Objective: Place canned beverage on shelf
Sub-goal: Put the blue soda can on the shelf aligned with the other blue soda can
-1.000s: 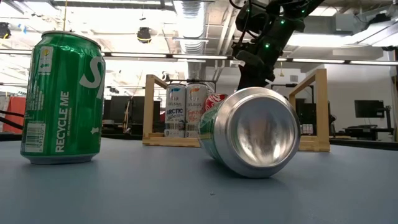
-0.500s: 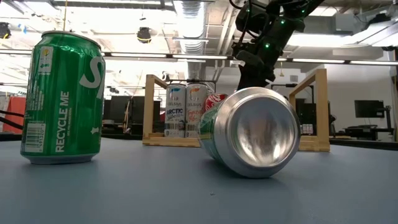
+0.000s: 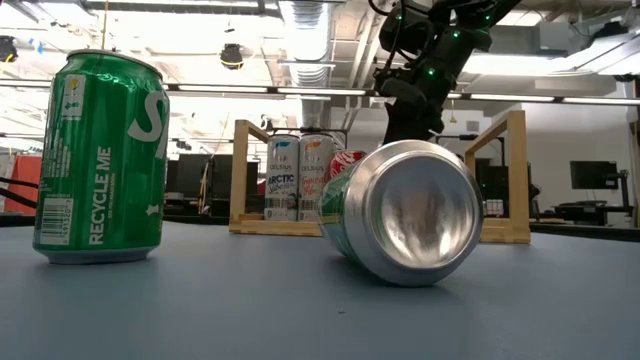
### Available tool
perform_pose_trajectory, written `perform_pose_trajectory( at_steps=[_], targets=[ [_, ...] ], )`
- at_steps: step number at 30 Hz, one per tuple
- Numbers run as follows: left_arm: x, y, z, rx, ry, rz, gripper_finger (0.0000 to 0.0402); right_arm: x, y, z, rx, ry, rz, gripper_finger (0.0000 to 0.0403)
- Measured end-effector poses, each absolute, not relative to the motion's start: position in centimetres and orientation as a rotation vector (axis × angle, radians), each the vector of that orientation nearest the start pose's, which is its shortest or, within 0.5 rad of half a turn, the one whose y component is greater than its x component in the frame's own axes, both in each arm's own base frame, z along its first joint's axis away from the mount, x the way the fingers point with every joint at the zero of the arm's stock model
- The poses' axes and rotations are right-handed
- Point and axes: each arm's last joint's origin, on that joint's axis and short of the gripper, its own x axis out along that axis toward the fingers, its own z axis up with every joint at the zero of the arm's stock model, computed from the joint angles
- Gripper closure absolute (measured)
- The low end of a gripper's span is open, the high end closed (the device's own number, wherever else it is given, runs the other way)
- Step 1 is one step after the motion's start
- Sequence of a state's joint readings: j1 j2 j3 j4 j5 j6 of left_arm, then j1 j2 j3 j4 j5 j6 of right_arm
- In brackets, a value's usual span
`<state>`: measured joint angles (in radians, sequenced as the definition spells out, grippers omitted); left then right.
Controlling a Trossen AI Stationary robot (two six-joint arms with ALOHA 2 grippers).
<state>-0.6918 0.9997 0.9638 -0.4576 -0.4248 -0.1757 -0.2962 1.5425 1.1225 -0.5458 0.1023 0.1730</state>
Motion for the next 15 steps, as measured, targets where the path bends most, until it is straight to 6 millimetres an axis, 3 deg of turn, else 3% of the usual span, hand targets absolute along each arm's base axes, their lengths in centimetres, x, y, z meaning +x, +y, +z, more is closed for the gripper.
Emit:
perform_pose_trajectory(
  at_steps=[15],
  targets=[
    [16.72,-12.31,33.23,0.115,0.436,-0.230,0.0140,29.55,-10.09,24.02,0.310,0.971,-0.437,0.0135]
  ],
)
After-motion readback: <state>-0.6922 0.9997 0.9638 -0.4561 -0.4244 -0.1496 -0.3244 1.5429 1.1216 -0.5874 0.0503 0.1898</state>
